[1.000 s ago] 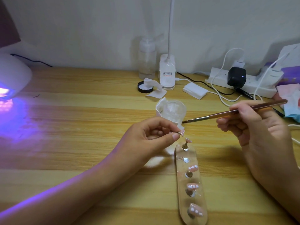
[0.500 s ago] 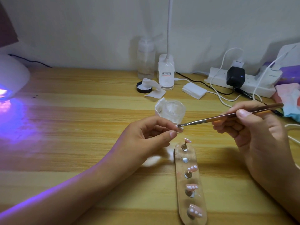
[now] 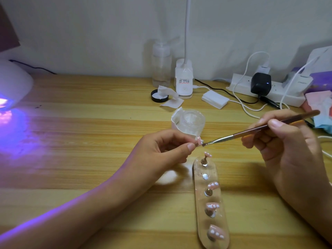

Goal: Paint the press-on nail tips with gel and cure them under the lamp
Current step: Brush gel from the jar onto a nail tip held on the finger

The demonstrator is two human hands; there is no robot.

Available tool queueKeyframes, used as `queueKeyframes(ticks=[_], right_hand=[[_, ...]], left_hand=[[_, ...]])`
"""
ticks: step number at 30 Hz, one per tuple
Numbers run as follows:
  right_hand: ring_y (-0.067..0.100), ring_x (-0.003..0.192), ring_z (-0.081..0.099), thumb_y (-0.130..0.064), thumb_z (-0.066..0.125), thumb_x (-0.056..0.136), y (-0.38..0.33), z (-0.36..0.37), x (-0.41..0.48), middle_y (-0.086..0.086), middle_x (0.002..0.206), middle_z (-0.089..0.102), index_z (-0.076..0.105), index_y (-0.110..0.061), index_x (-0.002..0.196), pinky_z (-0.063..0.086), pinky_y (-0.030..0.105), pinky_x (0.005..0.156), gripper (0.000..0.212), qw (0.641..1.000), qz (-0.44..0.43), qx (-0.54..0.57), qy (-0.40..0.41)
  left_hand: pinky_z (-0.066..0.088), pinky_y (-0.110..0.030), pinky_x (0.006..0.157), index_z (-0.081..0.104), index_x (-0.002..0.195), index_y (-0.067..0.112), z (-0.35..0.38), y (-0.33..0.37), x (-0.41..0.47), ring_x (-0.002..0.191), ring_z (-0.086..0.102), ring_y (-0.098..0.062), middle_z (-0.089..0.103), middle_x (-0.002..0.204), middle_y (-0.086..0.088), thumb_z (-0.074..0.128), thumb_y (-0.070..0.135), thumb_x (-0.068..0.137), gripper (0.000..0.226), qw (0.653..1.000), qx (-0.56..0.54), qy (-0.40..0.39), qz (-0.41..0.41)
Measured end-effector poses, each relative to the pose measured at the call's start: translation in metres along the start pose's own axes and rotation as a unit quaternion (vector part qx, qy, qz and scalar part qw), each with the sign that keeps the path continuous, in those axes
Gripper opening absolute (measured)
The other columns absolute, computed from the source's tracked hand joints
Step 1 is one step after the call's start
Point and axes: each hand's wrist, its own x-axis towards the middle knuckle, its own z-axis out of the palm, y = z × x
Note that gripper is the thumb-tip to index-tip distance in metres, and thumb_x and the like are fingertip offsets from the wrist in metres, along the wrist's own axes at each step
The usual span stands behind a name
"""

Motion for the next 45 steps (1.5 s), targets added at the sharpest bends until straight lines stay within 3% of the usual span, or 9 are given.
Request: queueKeyframes(ticks=[5, 12, 17, 20, 26, 33, 41, 45], right_hand=[[0.021, 0.076, 0.067, -0.023, 0.047, 0.092, -0.0004, -0.0009, 0.0001, 0.005, 0.079, 0.071, 0.068, -0.023, 0.101, 0.054, 0.024, 0.072, 0.022, 1.000, -0.010, -0.016, 0.009], [0.021, 0.074, 0.068, -0.023, 0.049, 0.091, -0.0022, 0.0038, -0.0014, 0.003, 0.078, 0.070, 0.067, -0.024, 0.090, 0.055, 0.025, 0.071, 0.018, 1.000, -0.009, -0.025, 0.003], [0.018, 0.067, 0.065, -0.022, 0.050, 0.090, -0.0025, 0.0029, -0.0018, 0.002, 0.074, 0.065, 0.066, -0.026, 0.082, 0.054, 0.024, 0.066, 0.019, 0.999, 0.002, -0.036, -0.001], [0.016, 0.065, 0.064, -0.014, 0.044, 0.092, -0.0029, 0.0020, -0.0020, 0.001, 0.072, 0.065, 0.066, -0.027, 0.079, 0.054, 0.022, 0.064, 0.029, 0.999, 0.003, -0.034, 0.005], [0.021, 0.073, 0.068, -0.022, 0.050, 0.092, -0.0030, 0.0043, -0.0030, 0.002, 0.076, 0.070, 0.066, -0.023, 0.089, 0.055, 0.025, 0.071, 0.017, 0.999, -0.013, -0.035, 0.005], [0.016, 0.065, 0.064, -0.025, 0.050, 0.087, -0.0014, 0.0031, -0.0011, 0.000, 0.071, 0.065, 0.066, -0.027, 0.080, 0.053, 0.023, 0.065, 0.017, 1.000, -0.003, -0.029, 0.003], [0.018, 0.073, 0.069, -0.023, 0.051, 0.094, -0.0005, 0.0016, 0.0017, 0.001, 0.075, 0.072, 0.069, -0.023, 0.089, 0.055, 0.024, 0.070, 0.019, 1.000, 0.007, -0.002, 0.022], [0.019, 0.071, 0.068, -0.016, 0.046, 0.097, -0.0002, 0.0029, 0.0002, 0.004, 0.074, 0.072, 0.066, -0.019, 0.089, 0.055, 0.024, 0.069, 0.021, 1.000, 0.022, -0.011, 0.007]], left_hand=[[0.047, -0.012, 0.063, 0.074, 0.081, 0.021, 0.0014, 0.0009, -0.0010, 0.064, 0.059, 0.002, 0.070, 0.074, 0.015, 0.068, 0.011, 0.086, 0.013, 1.000, -0.002, 0.002, -0.004], [0.046, -0.012, 0.061, 0.074, 0.081, 0.022, 0.0003, -0.0015, -0.0010, 0.062, 0.057, 0.001, 0.067, 0.067, 0.015, 0.070, 0.016, 0.085, 0.008, 1.000, 0.006, -0.001, -0.008], [0.047, -0.014, 0.062, 0.074, 0.077, 0.028, 0.0002, -0.0031, -0.0012, 0.061, 0.058, -0.002, 0.065, 0.064, 0.012, 0.071, 0.035, 0.073, 0.009, 1.000, 0.012, 0.003, -0.013], [0.047, -0.014, 0.062, 0.074, 0.076, 0.028, 0.0006, -0.0026, -0.0012, 0.061, 0.058, -0.002, 0.065, 0.064, 0.012, 0.072, 0.030, 0.076, 0.003, 1.000, 0.012, 0.003, -0.013], [0.048, -0.016, 0.062, 0.074, 0.076, 0.027, 0.0005, -0.0038, -0.0001, 0.060, 0.058, -0.002, 0.066, 0.064, 0.012, 0.074, 0.029, 0.076, 0.002, 1.000, 0.014, 0.010, -0.020], [0.047, -0.014, 0.063, 0.075, 0.080, 0.027, -0.0004, -0.0044, -0.0006, 0.062, 0.059, -0.002, 0.066, 0.067, 0.012, 0.074, 0.025, 0.080, 0.002, 1.000, 0.009, -0.003, -0.013], [0.054, -0.021, 0.080, 0.073, 0.089, 0.033, -0.0007, -0.0043, 0.0009, 0.078, 0.062, -0.003, 0.068, 0.082, 0.014, 0.064, 0.026, 0.086, 0.012, 0.999, 0.022, -0.023, 0.006], [0.051, -0.015, 0.076, 0.073, 0.091, 0.030, -0.0013, -0.0034, 0.0001, 0.078, 0.064, -0.002, 0.069, 0.083, 0.011, 0.066, 0.025, 0.088, 0.009, 1.000, 0.020, -0.019, 0.004]])
